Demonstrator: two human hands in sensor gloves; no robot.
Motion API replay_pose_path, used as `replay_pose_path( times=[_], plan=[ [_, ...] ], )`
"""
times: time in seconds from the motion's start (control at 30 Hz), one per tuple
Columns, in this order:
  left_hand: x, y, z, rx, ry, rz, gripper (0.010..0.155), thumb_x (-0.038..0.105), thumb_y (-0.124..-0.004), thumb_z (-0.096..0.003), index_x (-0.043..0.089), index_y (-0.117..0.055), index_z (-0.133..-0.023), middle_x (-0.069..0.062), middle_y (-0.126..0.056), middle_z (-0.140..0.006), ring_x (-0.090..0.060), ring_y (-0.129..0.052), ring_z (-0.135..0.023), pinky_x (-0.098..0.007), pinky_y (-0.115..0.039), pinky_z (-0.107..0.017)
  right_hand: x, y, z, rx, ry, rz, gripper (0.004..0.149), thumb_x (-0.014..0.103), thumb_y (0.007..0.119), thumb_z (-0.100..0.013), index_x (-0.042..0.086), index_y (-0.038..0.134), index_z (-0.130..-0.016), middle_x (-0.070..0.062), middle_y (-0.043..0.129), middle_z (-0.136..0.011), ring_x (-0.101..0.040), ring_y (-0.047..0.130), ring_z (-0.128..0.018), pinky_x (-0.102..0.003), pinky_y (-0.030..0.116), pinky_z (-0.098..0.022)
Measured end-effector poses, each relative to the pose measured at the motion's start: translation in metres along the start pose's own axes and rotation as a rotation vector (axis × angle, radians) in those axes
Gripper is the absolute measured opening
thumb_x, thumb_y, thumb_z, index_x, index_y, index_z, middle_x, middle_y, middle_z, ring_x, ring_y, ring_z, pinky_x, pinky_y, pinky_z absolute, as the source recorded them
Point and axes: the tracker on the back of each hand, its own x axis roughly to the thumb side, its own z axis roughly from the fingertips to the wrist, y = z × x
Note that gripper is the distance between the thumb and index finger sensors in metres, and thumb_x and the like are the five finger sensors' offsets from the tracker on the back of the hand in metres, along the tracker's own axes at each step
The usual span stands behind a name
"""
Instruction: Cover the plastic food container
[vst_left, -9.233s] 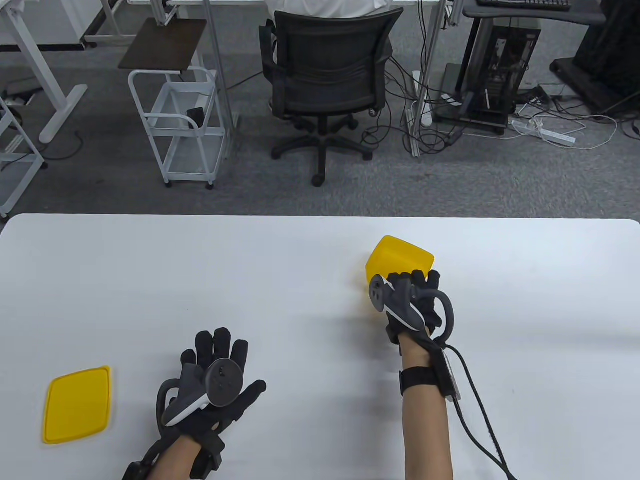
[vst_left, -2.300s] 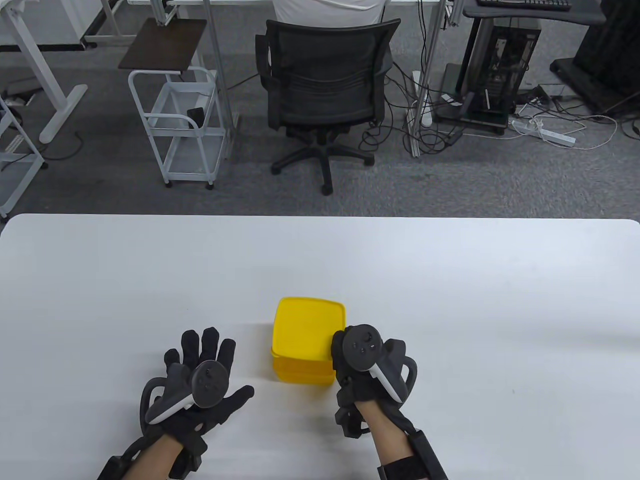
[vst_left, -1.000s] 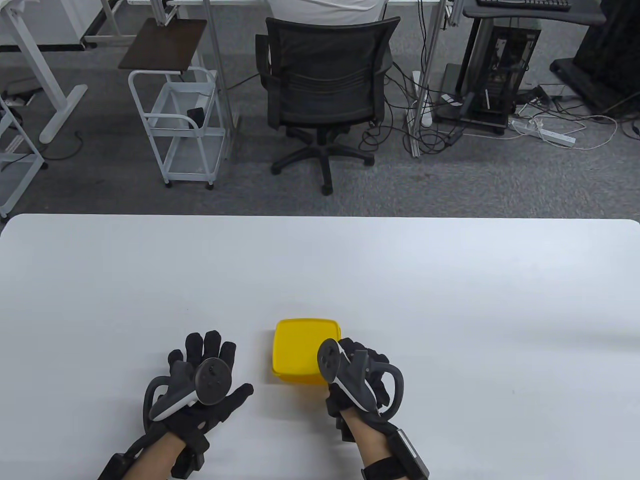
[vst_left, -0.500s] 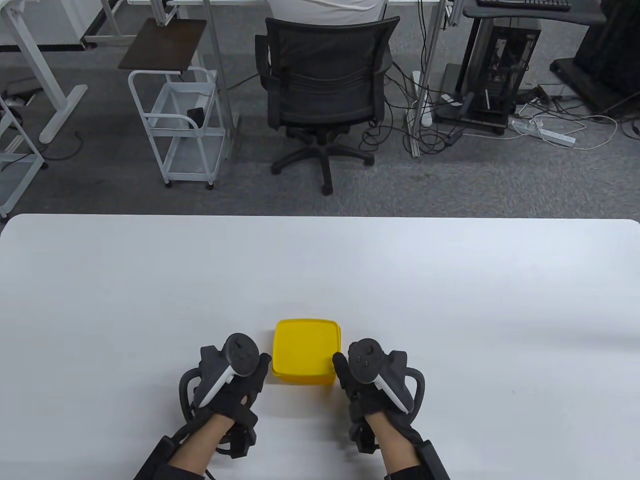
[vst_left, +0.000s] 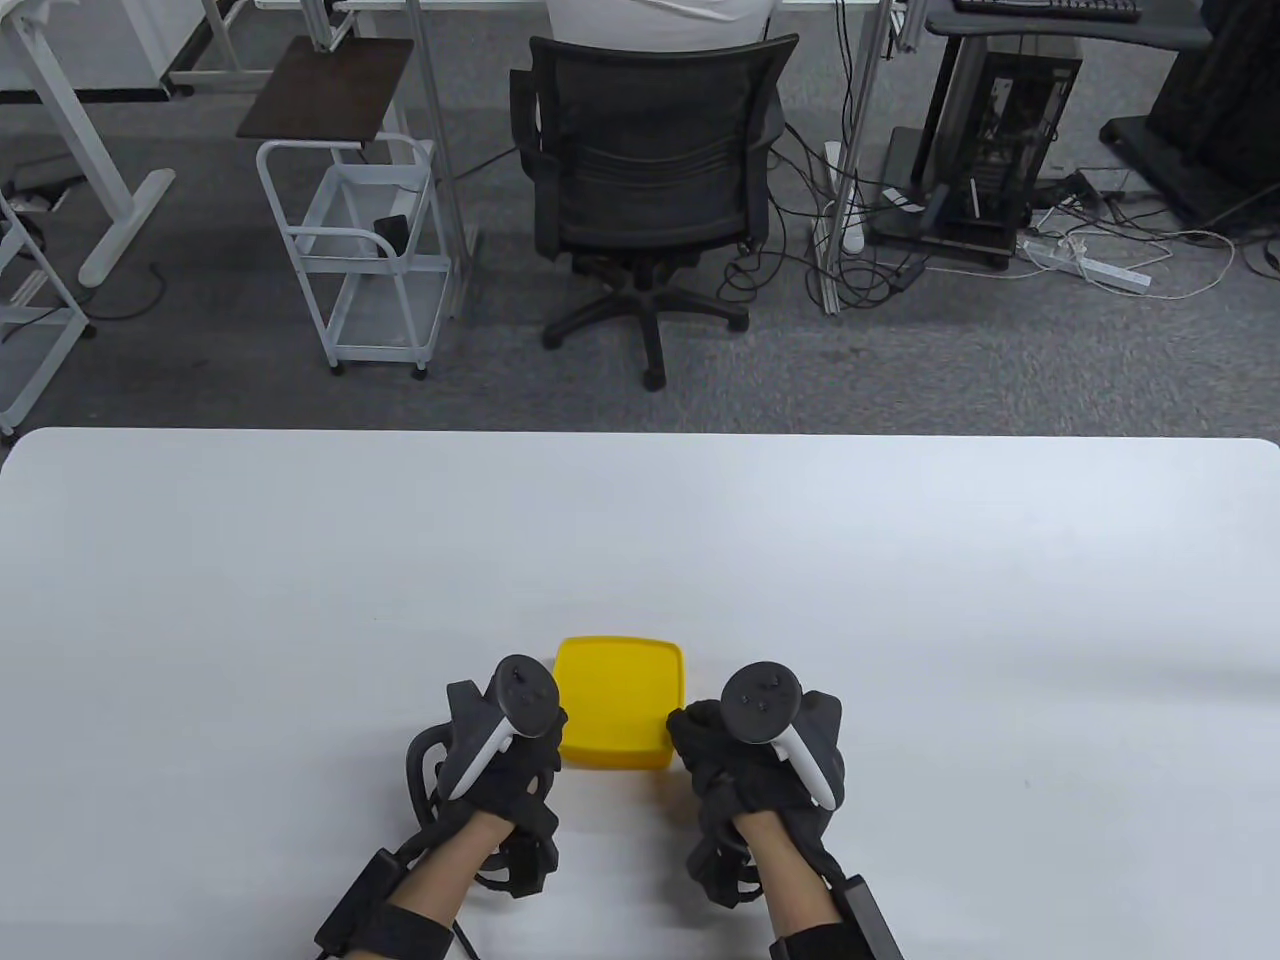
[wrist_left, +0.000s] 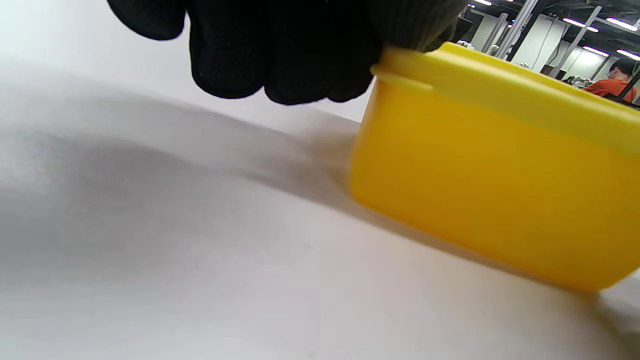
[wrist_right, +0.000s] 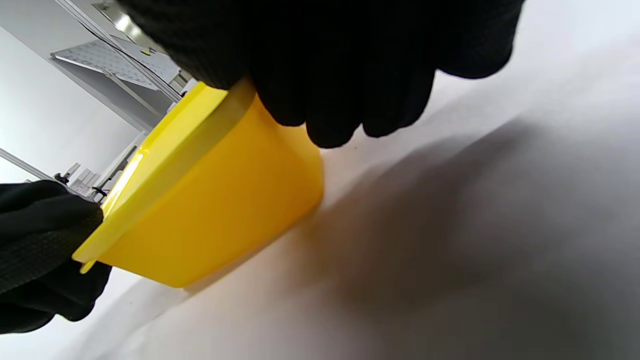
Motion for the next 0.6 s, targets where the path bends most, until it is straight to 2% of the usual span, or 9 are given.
replay_pose_path(
  times=[0.13,0.27,0.43,0.53,0.6],
  plan=[
    [0.002,0.000,-0.001,-0.026,-0.009,-0.050,0.042,0.040,-0.058,-0.0641,0.013,-0.068,-0.096,-0.009,-0.083,-0.088,-0.036,-0.073,-0.091,-0.067,-0.047,-0.079,0.006,0.000,-0.003,0.016,0.027,0.061,0.040,0.038,0.073,-0.067,0.006,0.083,-0.089,-0.017,0.092,-0.083,-0.041,0.089,-0.073,-0.054,0.074,-0.063],
    [-0.003,0.001,-0.006,-0.094,-0.027,0.010,0.043,0.040,-0.057,-0.0641,0.012,-0.068,-0.095,-0.008,-0.083,-0.086,-0.037,-0.073,-0.091,-0.068,-0.047,-0.079,0.010,0.002,-0.002,-0.025,0.003,0.119,0.040,0.038,0.072,-0.067,0.006,0.083,-0.088,-0.016,0.092,-0.083,-0.041,0.089,-0.072,-0.054,0.074,-0.063],
    [-0.007,0.001,-0.007,-0.090,-0.054,0.030,0.043,0.041,-0.058,-0.0639,0.013,-0.070,-0.094,-0.009,-0.084,-0.086,-0.037,-0.073,-0.092,-0.068,-0.046,-0.079,0.015,0.003,0.001,-0.045,-0.006,0.191,0.041,0.039,0.071,-0.067,0.007,0.083,-0.089,-0.016,0.093,-0.083,-0.041,0.089,-0.073,-0.054,0.075,-0.063],
    [-0.013,-0.003,-0.005,-0.073,-0.077,0.043,0.049,0.043,-0.053,-0.0638,0.015,-0.066,-0.102,-0.013,-0.080,-0.098,-0.041,-0.068,-0.098,-0.068,-0.043,-0.080,0.017,0.005,0.004,-0.092,-0.020,0.271,0.045,0.042,0.070,-0.067,0.007,0.082,-0.090,-0.018,0.092,-0.084,-0.043,0.088,-0.074,-0.055,0.074,-0.064],
    [-0.017,-0.004,0.000,-0.060,-0.079,0.030,0.059,0.046,-0.051,-0.0630,0.011,-0.052,-0.111,-0.017,-0.072,-0.110,-0.046,-0.063,-0.105,-0.068,-0.042,-0.081,0.015,0.003,0.010,-0.158,-0.043,0.331,0.052,0.047,0.064,-0.067,0.005,0.078,-0.096,-0.020,0.089,-0.090,-0.045,0.087,-0.078,-0.056,0.072,-0.066]
  ],
)
